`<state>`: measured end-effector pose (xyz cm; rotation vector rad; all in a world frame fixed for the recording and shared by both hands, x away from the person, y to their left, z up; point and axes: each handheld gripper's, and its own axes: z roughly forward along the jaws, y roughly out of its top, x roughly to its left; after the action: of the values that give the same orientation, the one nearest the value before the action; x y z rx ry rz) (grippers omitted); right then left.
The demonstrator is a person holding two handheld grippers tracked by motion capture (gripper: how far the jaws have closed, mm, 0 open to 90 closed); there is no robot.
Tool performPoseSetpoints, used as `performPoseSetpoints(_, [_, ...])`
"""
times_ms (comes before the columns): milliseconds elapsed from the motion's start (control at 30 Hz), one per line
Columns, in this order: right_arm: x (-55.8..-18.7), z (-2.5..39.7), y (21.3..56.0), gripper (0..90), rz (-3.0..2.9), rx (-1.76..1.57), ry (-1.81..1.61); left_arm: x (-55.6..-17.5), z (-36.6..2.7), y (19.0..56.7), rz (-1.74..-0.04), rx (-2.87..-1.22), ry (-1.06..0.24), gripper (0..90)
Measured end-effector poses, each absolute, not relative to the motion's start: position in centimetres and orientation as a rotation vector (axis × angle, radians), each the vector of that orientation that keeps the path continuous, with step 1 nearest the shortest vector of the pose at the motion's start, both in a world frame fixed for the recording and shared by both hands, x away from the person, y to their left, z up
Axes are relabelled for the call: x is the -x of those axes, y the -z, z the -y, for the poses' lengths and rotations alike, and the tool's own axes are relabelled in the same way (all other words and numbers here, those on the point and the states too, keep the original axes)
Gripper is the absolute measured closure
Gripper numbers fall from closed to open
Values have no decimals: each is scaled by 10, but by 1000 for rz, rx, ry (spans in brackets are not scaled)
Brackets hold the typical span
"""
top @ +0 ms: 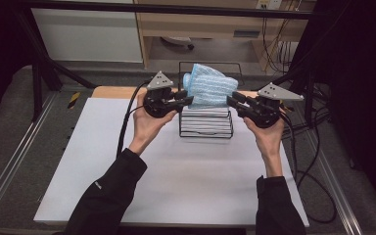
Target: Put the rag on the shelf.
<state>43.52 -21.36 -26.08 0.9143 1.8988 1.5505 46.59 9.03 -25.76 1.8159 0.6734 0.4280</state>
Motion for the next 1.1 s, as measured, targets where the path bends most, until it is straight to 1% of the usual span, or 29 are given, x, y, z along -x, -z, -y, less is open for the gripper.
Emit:
performPoseSetpoints(167, [-433,214,257,558,-1901,-929,-1556,-462,-99,257,-682,-1822,-438,547])
performPoseSetpoints(367, [-429,219,255,436,-1884,-951,-1570,-457,-114,260,-694,-1827,-442,477])
performPoseSetpoints(433, [-426,221,254,369,-1883,-960,-1579,-454,-121,263,-698,-1836,-445,453])
performPoseSetpoints(700, [-414,227,263,163,-1912,-987,-1553,-441,-149,286,-726,-1883,-435,328])
performPoseSetpoints(867, [-408,231,278,104,-1938,-1007,-1532,-431,-168,308,-757,-1902,-421,266])
performPoseSetpoints(1100, [-401,234,301,63,-1998,-1034,-1508,-419,-193,336,-814,-1904,-414,190])
